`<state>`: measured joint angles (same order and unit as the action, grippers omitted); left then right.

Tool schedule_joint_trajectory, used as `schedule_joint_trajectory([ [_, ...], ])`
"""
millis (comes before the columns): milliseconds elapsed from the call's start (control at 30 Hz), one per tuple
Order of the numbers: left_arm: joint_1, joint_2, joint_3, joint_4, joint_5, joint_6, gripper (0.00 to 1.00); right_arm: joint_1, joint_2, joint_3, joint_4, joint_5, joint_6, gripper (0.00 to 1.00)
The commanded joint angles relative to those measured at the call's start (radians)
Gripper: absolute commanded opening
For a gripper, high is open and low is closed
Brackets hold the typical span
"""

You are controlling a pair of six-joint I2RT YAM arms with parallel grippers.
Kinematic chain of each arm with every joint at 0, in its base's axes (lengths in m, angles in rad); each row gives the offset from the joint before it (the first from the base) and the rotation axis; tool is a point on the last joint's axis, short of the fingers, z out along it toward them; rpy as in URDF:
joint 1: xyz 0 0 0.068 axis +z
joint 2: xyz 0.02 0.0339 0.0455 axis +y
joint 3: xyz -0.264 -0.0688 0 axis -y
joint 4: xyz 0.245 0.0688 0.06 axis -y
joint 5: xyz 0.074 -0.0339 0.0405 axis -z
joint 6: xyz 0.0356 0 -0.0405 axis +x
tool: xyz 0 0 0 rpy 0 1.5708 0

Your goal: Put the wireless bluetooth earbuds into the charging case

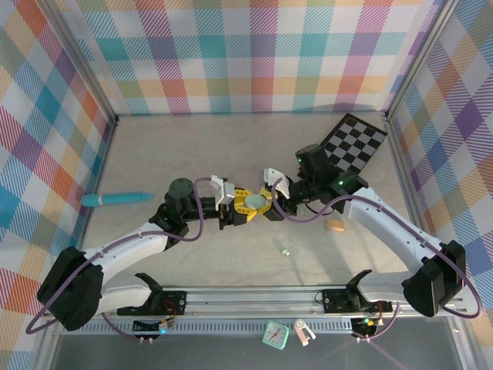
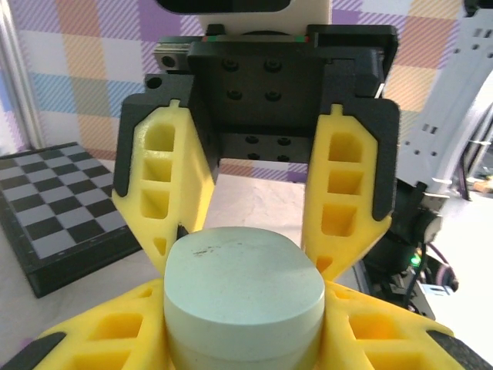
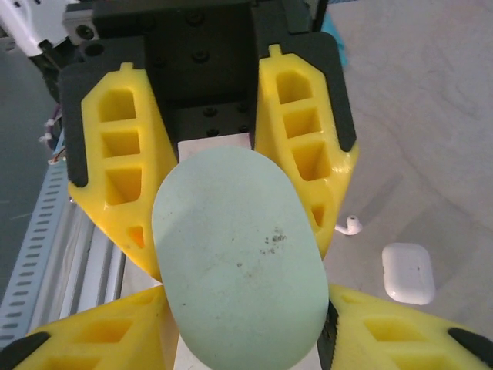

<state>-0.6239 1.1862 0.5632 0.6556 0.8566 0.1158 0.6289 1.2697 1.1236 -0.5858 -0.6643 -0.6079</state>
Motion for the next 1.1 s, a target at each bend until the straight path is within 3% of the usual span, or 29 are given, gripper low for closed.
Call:
schedule_joint_trajectory([
  [0, -0.016, 0.006, 0.047, 0.008, 0.118, 0.001, 0.27, 0.002, 0.002, 0.031, -0.023, -0.093, -0.053, 0.45],
  [133, -0.016, 0.007, 0.067, -0.045, 0.144, 0.019, 0.27, -0.002, -0.004, 0.038, -0.055, -0.113, -0.080, 0.39],
  [233, -0.016, 0.014, 0.078, -0.057, 0.163, 0.015, 0.27, -0.002, -0.009, 0.038, -0.062, -0.133, -0.097, 0.46],
  [367, -0.017, 0.030, 0.091, -0.054, 0.195, -0.003, 0.27, -0.001, -0.003, 0.039, -0.055, -0.155, -0.104, 0.47],
  [700, -0.017, 0.039, 0.099, -0.041, 0.207, -0.020, 0.27, -0.002, 0.014, 0.059, -0.100, -0.178, -0.138, 0.31],
  [900, -0.017, 0.037, 0.085, -0.008, 0.168, -0.027, 0.45, -0.015, -0.004, 0.037, -0.046, -0.136, -0.104, 0.27],
  [1067, -0.017, 0.033, 0.071, 0.024, 0.137, -0.037, 0.54, -0.038, -0.023, 0.012, 0.008, -0.138, -0.074, 0.26],
])
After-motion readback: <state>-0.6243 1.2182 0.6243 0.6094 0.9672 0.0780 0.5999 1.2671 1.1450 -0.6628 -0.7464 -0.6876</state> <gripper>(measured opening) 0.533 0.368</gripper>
